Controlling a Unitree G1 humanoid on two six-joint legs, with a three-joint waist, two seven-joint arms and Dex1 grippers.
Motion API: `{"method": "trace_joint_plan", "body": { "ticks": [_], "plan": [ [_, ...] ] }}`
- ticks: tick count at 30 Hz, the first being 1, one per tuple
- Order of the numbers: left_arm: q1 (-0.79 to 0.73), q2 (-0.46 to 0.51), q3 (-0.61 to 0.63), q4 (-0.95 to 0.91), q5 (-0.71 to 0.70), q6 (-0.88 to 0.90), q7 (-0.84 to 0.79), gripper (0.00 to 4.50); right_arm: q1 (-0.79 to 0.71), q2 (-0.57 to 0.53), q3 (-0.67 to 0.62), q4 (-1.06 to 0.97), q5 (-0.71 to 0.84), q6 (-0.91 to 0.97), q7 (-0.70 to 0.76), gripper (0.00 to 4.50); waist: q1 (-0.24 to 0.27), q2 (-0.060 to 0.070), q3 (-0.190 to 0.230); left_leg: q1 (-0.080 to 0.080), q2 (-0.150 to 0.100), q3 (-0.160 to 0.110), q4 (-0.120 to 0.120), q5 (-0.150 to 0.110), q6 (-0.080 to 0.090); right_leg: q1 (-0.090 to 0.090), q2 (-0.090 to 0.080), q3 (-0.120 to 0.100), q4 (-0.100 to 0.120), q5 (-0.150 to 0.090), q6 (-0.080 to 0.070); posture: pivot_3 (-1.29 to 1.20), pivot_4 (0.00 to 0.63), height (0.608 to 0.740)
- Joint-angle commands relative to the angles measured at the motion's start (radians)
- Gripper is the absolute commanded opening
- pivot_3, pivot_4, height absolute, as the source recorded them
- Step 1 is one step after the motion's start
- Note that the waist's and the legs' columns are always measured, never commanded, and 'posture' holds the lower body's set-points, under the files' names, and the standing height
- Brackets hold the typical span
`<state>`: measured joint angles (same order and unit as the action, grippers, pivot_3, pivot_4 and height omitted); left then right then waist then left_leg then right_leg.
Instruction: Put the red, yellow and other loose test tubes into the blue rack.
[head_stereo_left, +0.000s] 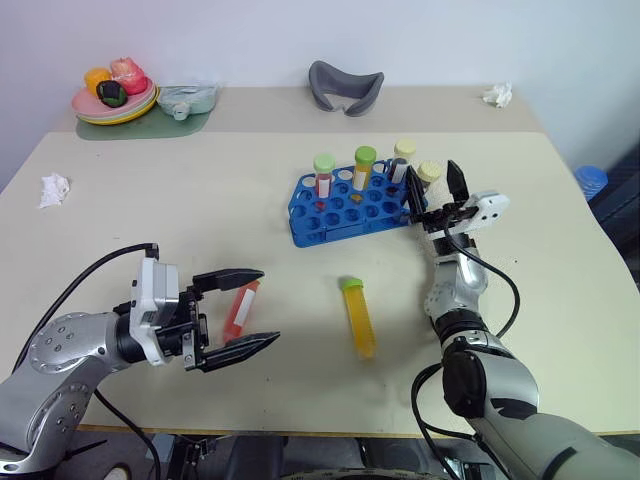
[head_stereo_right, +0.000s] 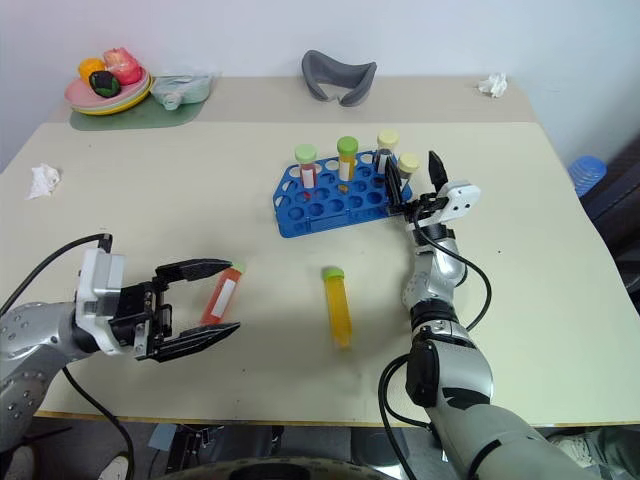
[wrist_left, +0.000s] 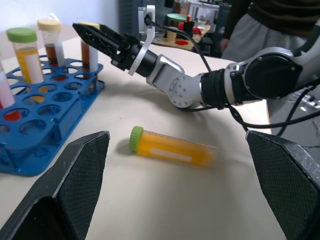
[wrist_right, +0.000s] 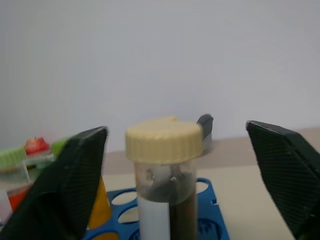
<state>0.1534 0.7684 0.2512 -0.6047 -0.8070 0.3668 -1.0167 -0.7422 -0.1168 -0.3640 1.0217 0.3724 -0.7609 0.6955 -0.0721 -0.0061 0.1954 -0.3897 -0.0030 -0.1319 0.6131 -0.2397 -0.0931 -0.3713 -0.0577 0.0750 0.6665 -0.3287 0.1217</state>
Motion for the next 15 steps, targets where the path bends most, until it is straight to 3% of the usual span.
{"method": "trace_joint_plan", "body": {
  "ticks": [1,7,15],
  "plan": [
    [0.004,-0.026,0.016,-0.032,0.009,-0.010,0.048,4.50,0.043,-0.032,0.040,-0.070,-0.099,0.006,-0.130,4.46,0.002,0.000,0.000,0.000,0.000,0.000,0.000,0.000,0.000,0.000,0.000,0.000,0.000,0.000,0.000,0.00,0.150,0.740],
    [-0.001,-0.048,0.001,-0.016,0.021,-0.013,0.062,4.50,0.156,-0.083,0.120,-0.375,-0.191,0.193,-0.262,4.46,0.004,0.001,0.000,-0.001,-0.001,0.000,0.000,0.000,0.000,-0.001,-0.001,0.000,0.000,0.000,0.000,0.00,0.150,0.740],
    [-0.038,-0.051,-0.029,0.046,0.037,-0.018,0.022,4.50,0.435,-0.230,0.224,-0.989,-0.289,0.744,-0.309,4.46,0.007,0.001,0.000,-0.001,0.000,0.000,0.000,0.000,0.000,-0.001,-0.001,0.000,0.000,0.000,0.000,0.00,0.150,0.740]
  ]
}}
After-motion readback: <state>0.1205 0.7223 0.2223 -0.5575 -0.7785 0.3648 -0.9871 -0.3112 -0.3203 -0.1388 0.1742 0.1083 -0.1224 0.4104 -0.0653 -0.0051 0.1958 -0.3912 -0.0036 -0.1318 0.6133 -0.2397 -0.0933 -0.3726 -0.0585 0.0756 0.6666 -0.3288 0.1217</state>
